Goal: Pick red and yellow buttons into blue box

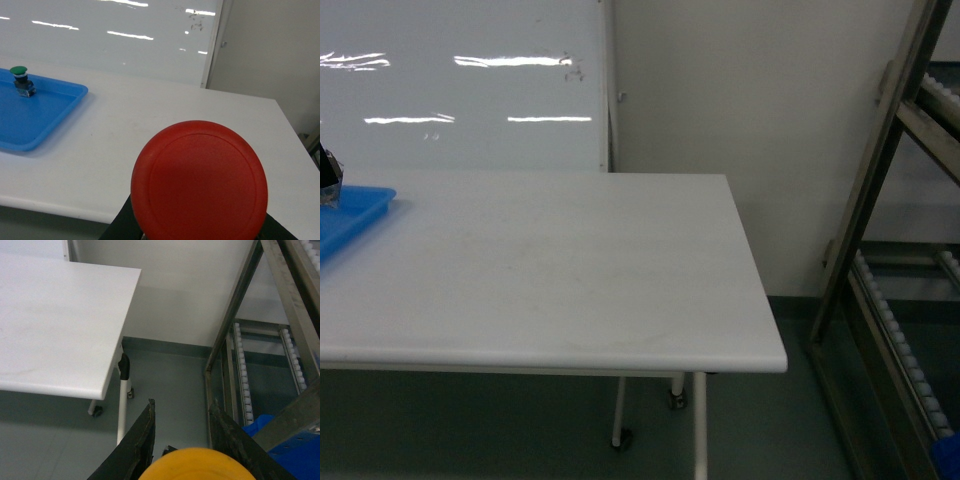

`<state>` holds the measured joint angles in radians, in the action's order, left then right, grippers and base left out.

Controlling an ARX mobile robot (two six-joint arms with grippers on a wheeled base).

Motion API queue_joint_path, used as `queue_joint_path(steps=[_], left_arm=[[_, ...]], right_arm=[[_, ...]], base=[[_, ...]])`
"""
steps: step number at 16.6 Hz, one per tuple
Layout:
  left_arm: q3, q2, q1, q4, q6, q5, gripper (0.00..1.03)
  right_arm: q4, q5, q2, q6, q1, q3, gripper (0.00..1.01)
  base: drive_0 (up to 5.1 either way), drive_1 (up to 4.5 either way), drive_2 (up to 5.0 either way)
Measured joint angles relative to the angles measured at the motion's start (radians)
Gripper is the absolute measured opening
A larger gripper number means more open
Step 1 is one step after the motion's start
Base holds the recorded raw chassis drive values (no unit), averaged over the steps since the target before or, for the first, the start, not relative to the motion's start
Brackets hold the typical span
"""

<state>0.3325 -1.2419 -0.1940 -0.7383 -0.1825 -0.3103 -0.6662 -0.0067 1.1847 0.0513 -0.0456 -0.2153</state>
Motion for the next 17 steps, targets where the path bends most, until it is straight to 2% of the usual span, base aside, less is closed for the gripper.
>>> queue_joint_path(steps=[17], left_arm=[[0.000,0.001,0.000,-0.003,0.000,0.000,0.23]], right_arm=[[-0.001,0.000,-0.002,0.000,0.000,0.000,0.29]], base=[[4.8,-3.40,-1.4]])
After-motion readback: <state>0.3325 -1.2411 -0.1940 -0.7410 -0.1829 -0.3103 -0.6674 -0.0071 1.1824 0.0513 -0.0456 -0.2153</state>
